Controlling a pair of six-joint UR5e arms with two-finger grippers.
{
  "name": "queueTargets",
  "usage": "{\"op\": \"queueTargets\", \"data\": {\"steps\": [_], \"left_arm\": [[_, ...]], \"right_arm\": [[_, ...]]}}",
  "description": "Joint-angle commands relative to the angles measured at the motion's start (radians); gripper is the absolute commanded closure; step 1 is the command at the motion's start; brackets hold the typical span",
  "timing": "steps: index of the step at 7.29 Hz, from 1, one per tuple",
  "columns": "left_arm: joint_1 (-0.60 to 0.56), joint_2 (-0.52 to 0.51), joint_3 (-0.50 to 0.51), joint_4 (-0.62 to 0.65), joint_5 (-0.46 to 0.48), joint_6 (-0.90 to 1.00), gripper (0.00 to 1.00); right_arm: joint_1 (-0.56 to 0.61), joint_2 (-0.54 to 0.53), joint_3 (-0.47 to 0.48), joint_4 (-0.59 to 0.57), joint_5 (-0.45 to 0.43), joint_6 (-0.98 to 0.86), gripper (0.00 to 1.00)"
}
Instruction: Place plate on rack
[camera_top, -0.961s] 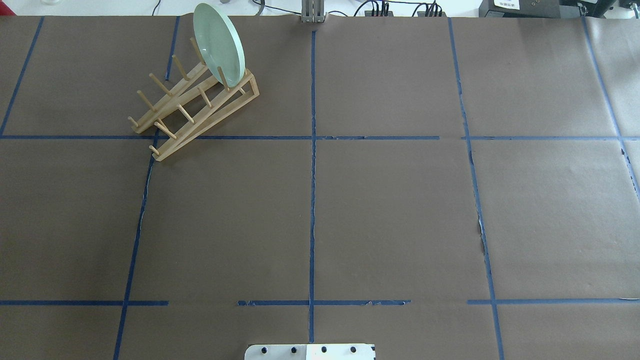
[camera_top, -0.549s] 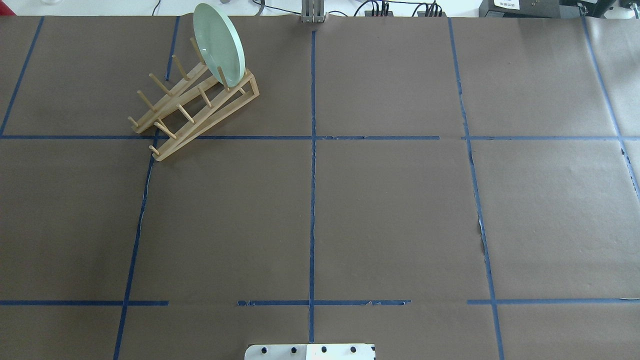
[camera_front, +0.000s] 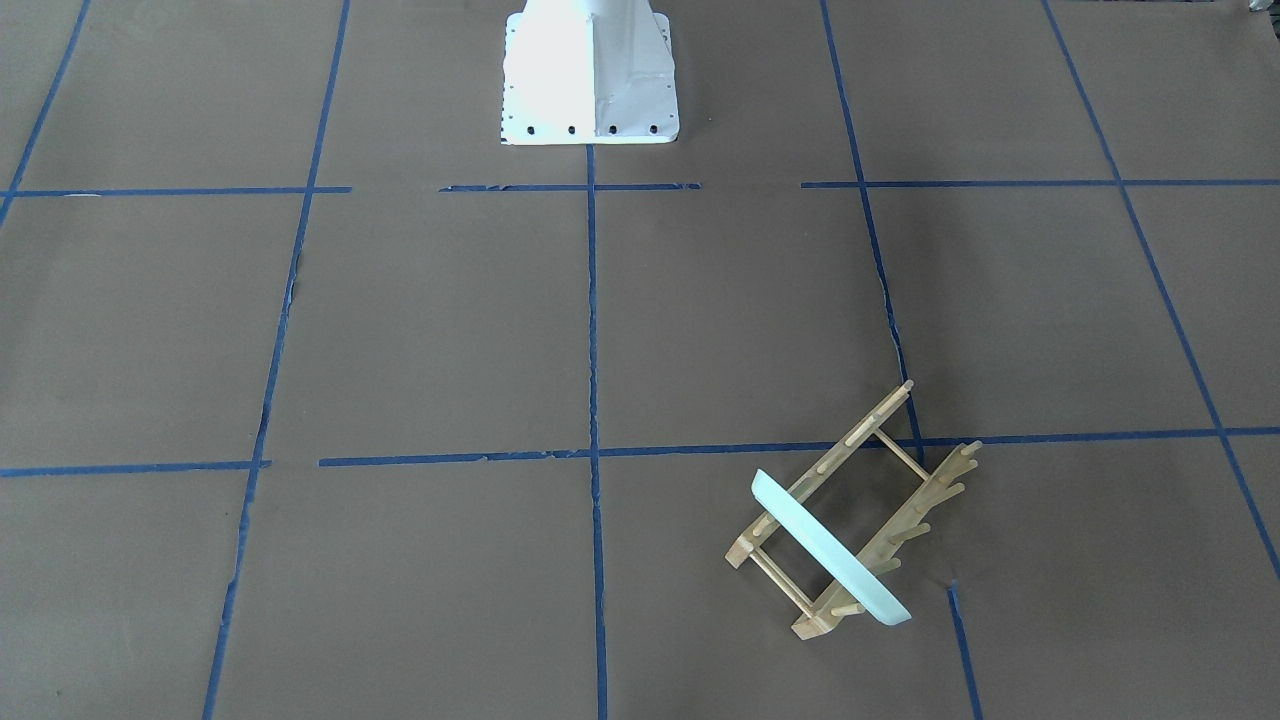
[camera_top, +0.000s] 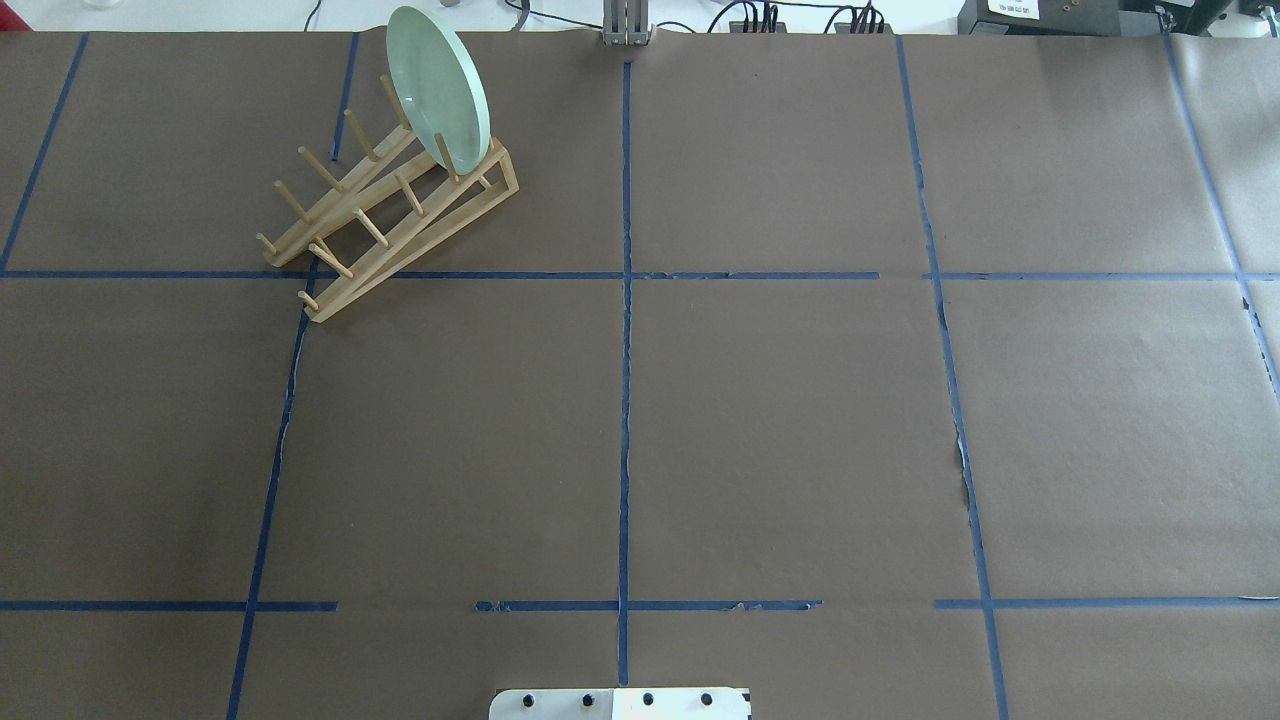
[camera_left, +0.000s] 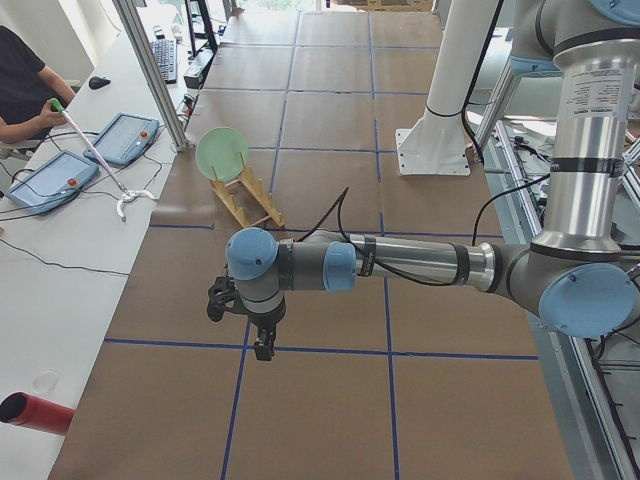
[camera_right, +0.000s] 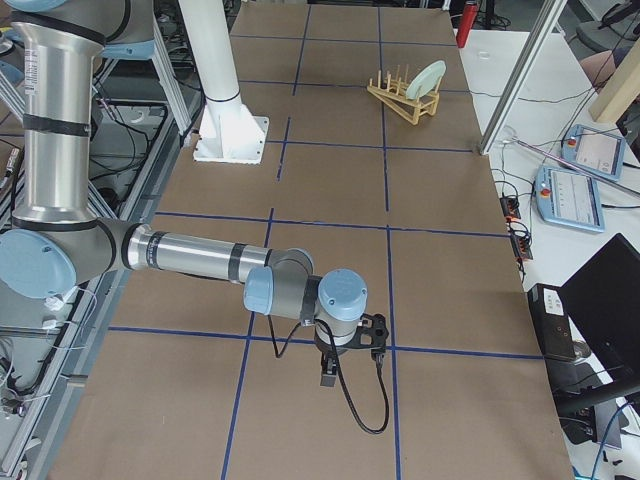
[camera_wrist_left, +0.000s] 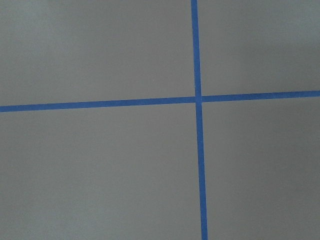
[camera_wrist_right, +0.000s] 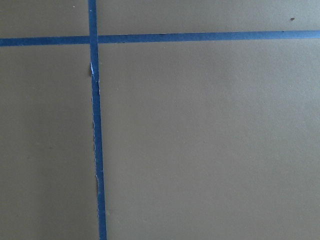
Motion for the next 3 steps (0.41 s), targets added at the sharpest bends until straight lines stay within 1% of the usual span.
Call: {"op": "queueTargets", "data": {"steps": [1,2,3], "left_arm": [[-0.050,-0.001,-0.002,0.000,-0.022,0.004,0.00],[-0.063,-0.001,0.000,0.005,-0.057,0.007,0.00],[-0.063,-0.007,-0.002,0.005,-0.052,0.007,0.00]], "right_arm": [[0.000,0.000,0.000,0.000,0.000,0.000,0.00],[0.000,0.000,0.000,0.000,0.000,0.000,0.00],[0.000,0.000,0.000,0.000,0.000,0.000,0.00]]}}
